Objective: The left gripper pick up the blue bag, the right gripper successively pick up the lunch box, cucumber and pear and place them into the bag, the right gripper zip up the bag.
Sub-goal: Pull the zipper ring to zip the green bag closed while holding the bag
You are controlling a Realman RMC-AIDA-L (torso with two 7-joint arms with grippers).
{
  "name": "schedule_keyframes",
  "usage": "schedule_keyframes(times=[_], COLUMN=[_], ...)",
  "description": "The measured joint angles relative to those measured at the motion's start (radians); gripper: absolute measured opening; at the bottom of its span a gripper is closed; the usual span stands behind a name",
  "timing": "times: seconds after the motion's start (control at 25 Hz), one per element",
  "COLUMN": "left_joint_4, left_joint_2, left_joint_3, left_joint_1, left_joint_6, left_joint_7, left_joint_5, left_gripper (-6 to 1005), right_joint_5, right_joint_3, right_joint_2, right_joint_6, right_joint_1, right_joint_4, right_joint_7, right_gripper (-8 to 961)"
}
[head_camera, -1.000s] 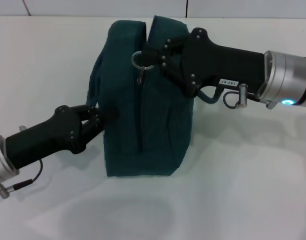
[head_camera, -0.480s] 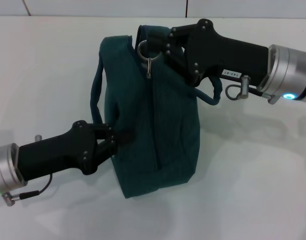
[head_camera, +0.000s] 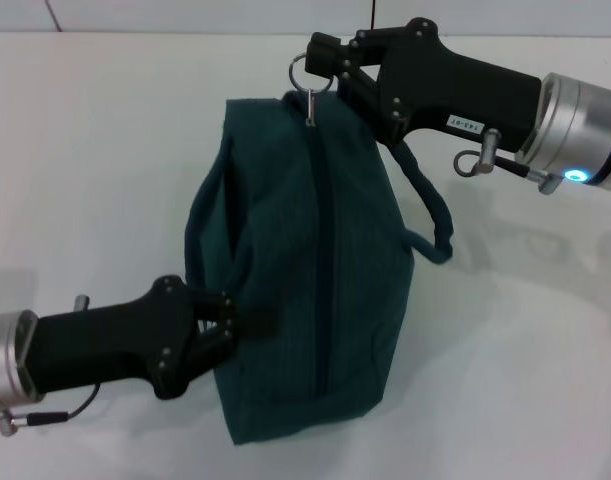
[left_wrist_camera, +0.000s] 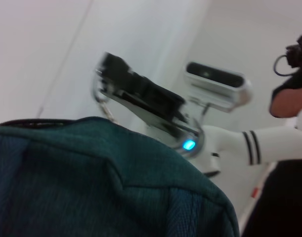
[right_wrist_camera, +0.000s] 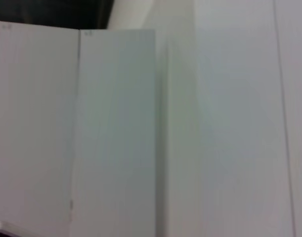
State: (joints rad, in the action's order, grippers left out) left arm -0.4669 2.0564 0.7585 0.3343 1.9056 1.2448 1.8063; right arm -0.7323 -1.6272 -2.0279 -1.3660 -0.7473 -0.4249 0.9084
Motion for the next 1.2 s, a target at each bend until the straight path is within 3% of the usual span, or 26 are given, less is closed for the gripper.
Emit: schedule_keyframes(times=[0.68, 0.92, 1.08, 1.2], left_joint_4=[-0.003, -0.003, -0.004, -0.005], left_joint_2=[-0.026, -0.019, 0.002, 0.008], left_joint_3=[-0.008, -0.126, -0.258, -0.302], left_joint_1=[-0.029, -0.046, -0.057, -0.058], left_joint_6=[0.018, -0.013, -0.031, -0.036], left_joint_7=[-0.002, -0.008, -0.006, -0.007], left_joint_5=[-0.021, -0.024, -0.029, -0.032], left_gripper=[131, 149, 161, 170], right_joint_5=[0.065, 0.099, 0.119, 0.138], right_joint_3=[0.001, -0.003, -0.004, -0.008], right_joint_2=[0.000, 0.000, 0.000, 0.000], right_joint_6=[0.195, 0.191, 0.174, 0.167], right_joint_1=[0.012, 0.019, 0.020, 0.020], right_joint_4=[0.011, 0.010, 0.002, 0.002], right_joint_7=[0.014, 0.036, 0.080, 0.081], right_gripper=[12, 12, 12, 12])
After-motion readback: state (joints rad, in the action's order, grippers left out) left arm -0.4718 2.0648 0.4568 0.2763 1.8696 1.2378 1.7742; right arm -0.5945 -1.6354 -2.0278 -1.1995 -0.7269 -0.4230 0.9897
